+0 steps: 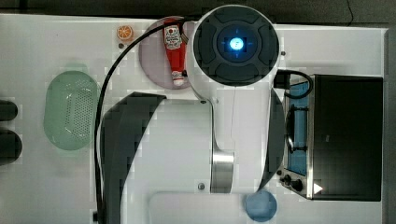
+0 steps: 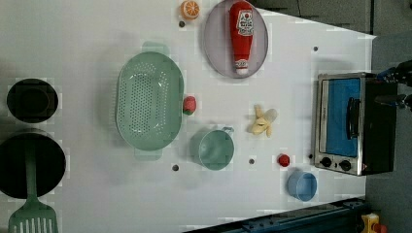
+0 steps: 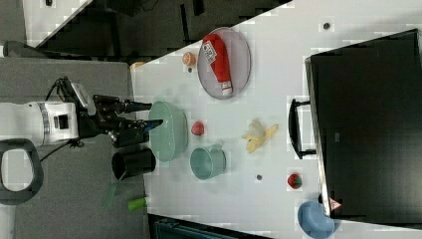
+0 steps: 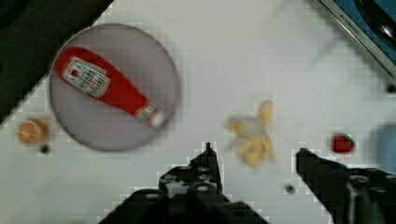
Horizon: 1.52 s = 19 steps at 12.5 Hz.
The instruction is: Pick banana from table and place on oven.
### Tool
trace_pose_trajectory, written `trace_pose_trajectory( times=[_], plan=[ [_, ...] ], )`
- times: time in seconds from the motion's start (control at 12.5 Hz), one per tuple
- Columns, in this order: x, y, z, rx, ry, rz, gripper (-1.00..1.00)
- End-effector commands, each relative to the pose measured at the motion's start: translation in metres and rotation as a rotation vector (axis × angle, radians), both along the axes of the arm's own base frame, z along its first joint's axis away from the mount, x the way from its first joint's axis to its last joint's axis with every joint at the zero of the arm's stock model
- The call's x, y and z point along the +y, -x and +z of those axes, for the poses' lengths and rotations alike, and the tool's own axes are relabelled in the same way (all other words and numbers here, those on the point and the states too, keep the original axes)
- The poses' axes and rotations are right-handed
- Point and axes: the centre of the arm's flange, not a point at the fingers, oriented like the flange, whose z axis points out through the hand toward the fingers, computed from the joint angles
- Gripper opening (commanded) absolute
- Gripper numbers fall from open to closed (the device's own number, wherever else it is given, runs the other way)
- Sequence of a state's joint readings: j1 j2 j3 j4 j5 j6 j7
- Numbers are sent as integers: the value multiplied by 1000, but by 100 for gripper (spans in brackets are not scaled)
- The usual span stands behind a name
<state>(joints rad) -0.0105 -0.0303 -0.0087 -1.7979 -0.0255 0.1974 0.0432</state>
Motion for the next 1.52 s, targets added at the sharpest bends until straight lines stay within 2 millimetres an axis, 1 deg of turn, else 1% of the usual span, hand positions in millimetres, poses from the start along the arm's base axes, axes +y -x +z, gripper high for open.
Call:
trace_pose_trajectory(
  times=[0.08,0.24,0.4,0.48,0.56,0.64,0.72,1.04,1.28,1.52],
  plan=[
    [-18,141,66,-31,-1,-43,59],
    [-19,141,66,-30,-1,-43,100],
    [-19,137,58,-17,-1,-43,100],
    [-19,131,48,-15,0,-42,100],
    [-18,123,34,-13,0,-40,100],
    [-18,114,16,-8,1,-37,100],
    [-17,105,-6,0,2,-34,100],
    [-16,73,-105,24,4,-27,100],
    [-16,60,-178,35,4,-23,100],
    [-16,58,-245,28,5,-18,100]
  ],
)
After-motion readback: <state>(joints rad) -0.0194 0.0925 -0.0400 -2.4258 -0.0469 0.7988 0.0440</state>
